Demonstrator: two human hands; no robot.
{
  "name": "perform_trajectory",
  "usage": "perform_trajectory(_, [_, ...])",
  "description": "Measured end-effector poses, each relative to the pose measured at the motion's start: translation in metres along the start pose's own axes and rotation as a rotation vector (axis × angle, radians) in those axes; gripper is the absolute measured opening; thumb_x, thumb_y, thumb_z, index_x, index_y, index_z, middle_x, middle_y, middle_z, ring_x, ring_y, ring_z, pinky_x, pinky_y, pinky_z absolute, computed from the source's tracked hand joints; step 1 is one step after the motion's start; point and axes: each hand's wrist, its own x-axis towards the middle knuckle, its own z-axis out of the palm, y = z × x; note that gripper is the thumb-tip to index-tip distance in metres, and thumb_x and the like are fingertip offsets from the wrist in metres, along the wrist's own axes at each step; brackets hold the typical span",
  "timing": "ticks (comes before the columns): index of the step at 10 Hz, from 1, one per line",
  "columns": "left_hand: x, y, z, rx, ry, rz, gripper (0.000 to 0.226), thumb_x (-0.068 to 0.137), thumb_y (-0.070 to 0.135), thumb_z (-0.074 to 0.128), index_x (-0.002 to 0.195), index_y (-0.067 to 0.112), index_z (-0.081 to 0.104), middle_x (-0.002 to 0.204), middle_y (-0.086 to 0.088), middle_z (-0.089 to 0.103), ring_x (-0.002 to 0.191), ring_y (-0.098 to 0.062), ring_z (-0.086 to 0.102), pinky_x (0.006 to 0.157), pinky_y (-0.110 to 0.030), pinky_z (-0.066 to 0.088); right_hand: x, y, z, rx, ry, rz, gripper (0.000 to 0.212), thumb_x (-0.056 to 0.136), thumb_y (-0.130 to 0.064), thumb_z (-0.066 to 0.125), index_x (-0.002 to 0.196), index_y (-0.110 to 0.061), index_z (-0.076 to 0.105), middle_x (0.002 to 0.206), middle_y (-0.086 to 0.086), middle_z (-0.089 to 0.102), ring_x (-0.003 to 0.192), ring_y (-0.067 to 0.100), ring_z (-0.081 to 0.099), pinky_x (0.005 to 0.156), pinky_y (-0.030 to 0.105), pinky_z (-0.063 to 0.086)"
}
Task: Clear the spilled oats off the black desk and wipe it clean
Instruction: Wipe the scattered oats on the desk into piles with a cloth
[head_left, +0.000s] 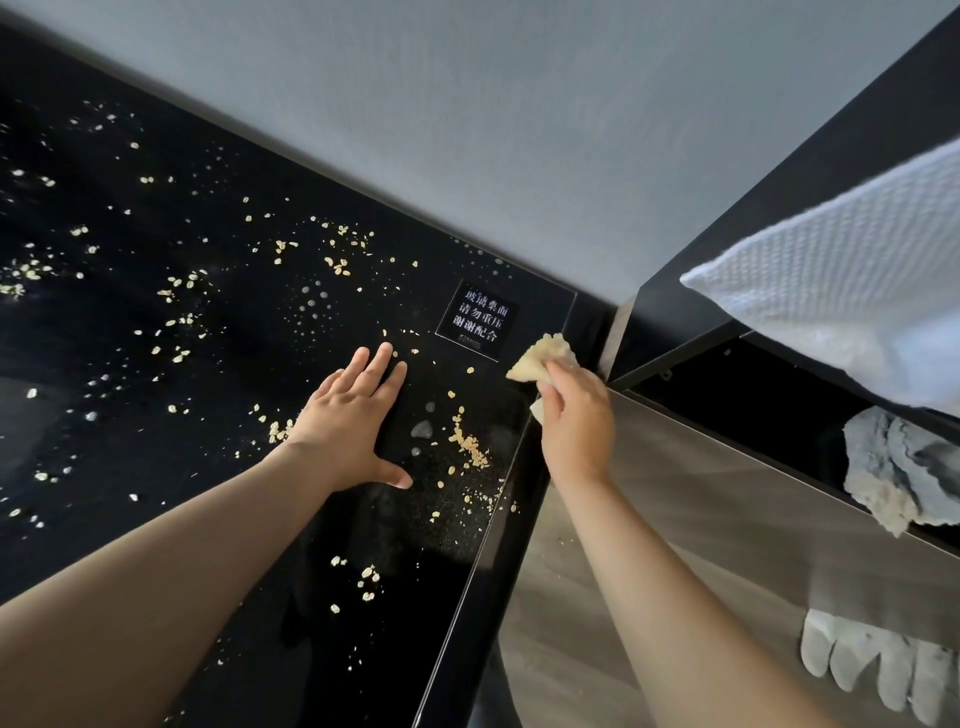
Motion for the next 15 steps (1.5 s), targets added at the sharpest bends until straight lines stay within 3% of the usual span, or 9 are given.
perform_trajectory(2, [0.0,0.0,0.0,-0.009,-0.006,-0.004,0.133,0.059,0.073,0.069,0.151,0.023,-0.013,0.155,0.003,-0.029,0.144,-0.019,-0.022,0.118,-0.035,-0.005,-0.033,-0.008,0.026,0.069,0.017,0.051,0.026,0.092,-0.016,0.062,0.117,-0.016,0.069,0.126,-0.002,0.064,0.12,0.023,0.051,0.102,0.044,0.043])
perform_trajectory(4, [-0.002,0.002,-0.002,-0.005,-0.009,-0.014,0.133,0.06,0.072,0.07,0.151,0.022,-0.012,0.155,0.001,-0.028,0.144,-0.019,-0.021,0.119,-0.035,-0.003,-0.076,-0.046,0.005,0.462,-0.196,0.156,0.019,0.097,-0.021,0.055,0.109,-0.022,0.07,0.084,-0.011,0.069,0.079,0.006,0.062,0.067,0.022,0.048])
perform_trajectory(5, [-0.002,0.003,-0.003,-0.004,-0.013,-0.018,0.133,0.06,0.072,0.07,0.151,0.023,-0.012,0.155,0.001,-0.028,0.144,-0.019,-0.021,0.119,-0.035,-0.003,-0.067,-0.045,-0.014,0.49,-0.031,0.218,0.017,0.098,-0.019,0.054,0.102,-0.019,0.07,0.071,-0.008,0.062,0.064,0.004,0.053,0.056,0.019,0.039])
perform_trajectory(8, [-0.001,0.002,-0.002,-0.002,-0.012,-0.012,0.133,0.059,0.072,0.07,0.151,0.022,-0.012,0.155,0.001,-0.028,0.144,-0.019,-0.021,0.119,-0.035,-0.002,-0.008,0.004,-0.014,0.079,0.046,0.155,0.027,0.097,-0.018,0.053,0.12,-0.011,0.066,0.112,0.007,0.07,0.102,0.027,0.064,0.077,0.026,0.046])
perform_trajectory(10, [-0.001,0.001,-0.002,-0.004,-0.011,-0.009,0.134,0.058,0.073,0.07,0.151,0.022,-0.012,0.155,0.002,-0.027,0.144,-0.019,-0.021,0.118,-0.035,-0.002,-0.057,0.008,0.011,0.099,0.009,0.097,0.03,0.095,-0.017,0.059,0.123,-0.012,0.066,0.132,0.002,0.06,0.13,0.024,0.048,0.112,0.03,0.033])
perform_trajectory(11, [-0.001,0.002,-0.002,-0.008,-0.017,-0.012,0.134,0.058,0.073,0.07,0.151,0.023,-0.012,0.155,0.002,-0.028,0.144,-0.019,-0.021,0.119,-0.036,-0.002,-0.085,-0.001,0.002,0.171,-0.055,0.074,0.034,0.091,-0.036,0.062,0.116,-0.014,0.07,0.128,-0.005,0.062,0.125,0.013,0.047,0.106,0.005,0.022])
perform_trajectory(12, [-0.002,0.002,-0.002,-0.009,-0.016,-0.014,0.133,0.058,0.072,0.071,0.151,0.022,-0.011,0.155,0.002,-0.028,0.144,-0.019,-0.021,0.119,-0.036,-0.002,-0.097,-0.005,-0.001,0.194,-0.078,0.075,0.049,0.088,-0.055,0.052,0.112,-0.018,0.072,0.125,-0.013,0.061,0.121,0.005,0.047,0.105,0.004,0.023])
perform_trajectory(13, [-0.002,0.003,-0.003,-0.009,-0.016,-0.014,0.134,0.058,0.072,0.071,0.151,0.023,-0.011,0.155,0.002,-0.027,0.144,-0.019,-0.02,0.119,-0.036,-0.002,-0.091,-0.008,-0.001,0.217,0.005,0.174,0.039,0.087,-0.047,0.063,0.11,-0.018,0.072,0.12,-0.009,0.062,0.115,0.01,0.053,0.097,0.009,0.035])
perform_trajectory(15, [-0.002,0.004,-0.003,-0.005,-0.016,-0.015,0.134,0.057,0.073,0.071,0.151,0.022,-0.011,0.156,0.002,-0.026,0.145,-0.019,-0.02,0.119,-0.036,-0.001,-0.086,-0.013,0.002,0.163,0.003,0.308,0.04,0.082,-0.031,0.075,0.118,-0.017,0.066,0.108,-0.008,0.052,0.093,0.002,0.051,0.074,-0.003,0.033])
